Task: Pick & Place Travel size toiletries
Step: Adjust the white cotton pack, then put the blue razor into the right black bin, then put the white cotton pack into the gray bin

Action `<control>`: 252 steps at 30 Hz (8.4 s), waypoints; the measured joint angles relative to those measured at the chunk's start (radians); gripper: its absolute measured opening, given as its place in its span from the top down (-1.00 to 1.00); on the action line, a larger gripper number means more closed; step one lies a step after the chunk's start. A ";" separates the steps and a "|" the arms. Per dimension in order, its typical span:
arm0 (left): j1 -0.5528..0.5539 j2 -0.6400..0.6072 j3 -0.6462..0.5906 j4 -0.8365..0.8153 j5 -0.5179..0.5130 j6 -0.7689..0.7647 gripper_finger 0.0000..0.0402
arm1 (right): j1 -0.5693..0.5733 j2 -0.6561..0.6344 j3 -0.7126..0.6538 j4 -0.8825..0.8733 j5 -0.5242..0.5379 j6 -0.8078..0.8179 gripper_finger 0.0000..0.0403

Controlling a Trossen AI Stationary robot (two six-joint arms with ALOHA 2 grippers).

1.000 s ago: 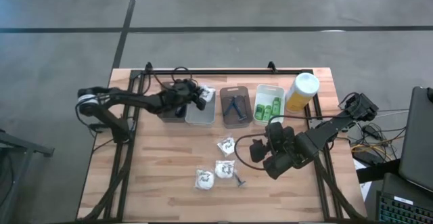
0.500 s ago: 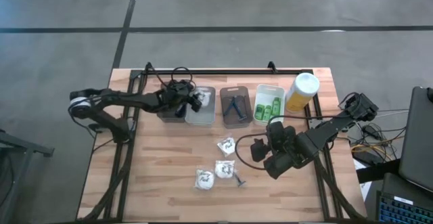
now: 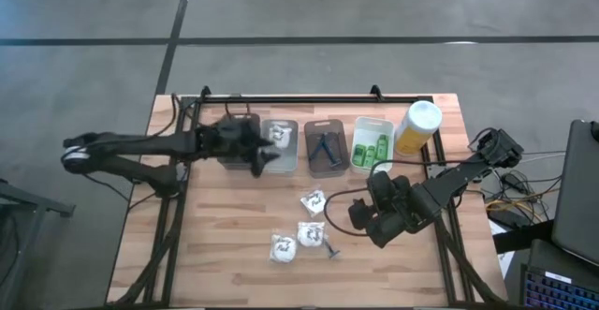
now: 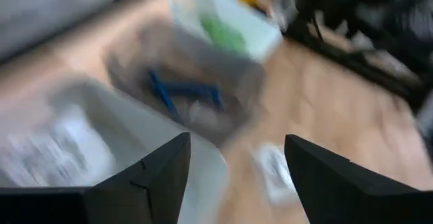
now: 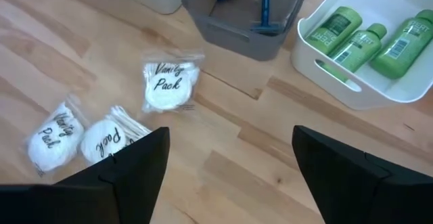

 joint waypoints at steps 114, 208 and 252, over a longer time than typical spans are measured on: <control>-0.646 -0.088 0.129 -0.422 -0.335 -0.131 -0.14 | -0.050 0.631 0.174 0.377 -0.293 -0.199 0.88; -0.507 0.016 -0.243 0.213 -0.108 -0.337 -0.14 | -0.080 0.412 -0.010 0.740 -0.312 0.330 -0.27; -0.493 0.524 0.033 -0.017 -0.041 -0.045 -0.14 | -0.136 0.517 -0.025 0.927 -0.227 0.269 -0.26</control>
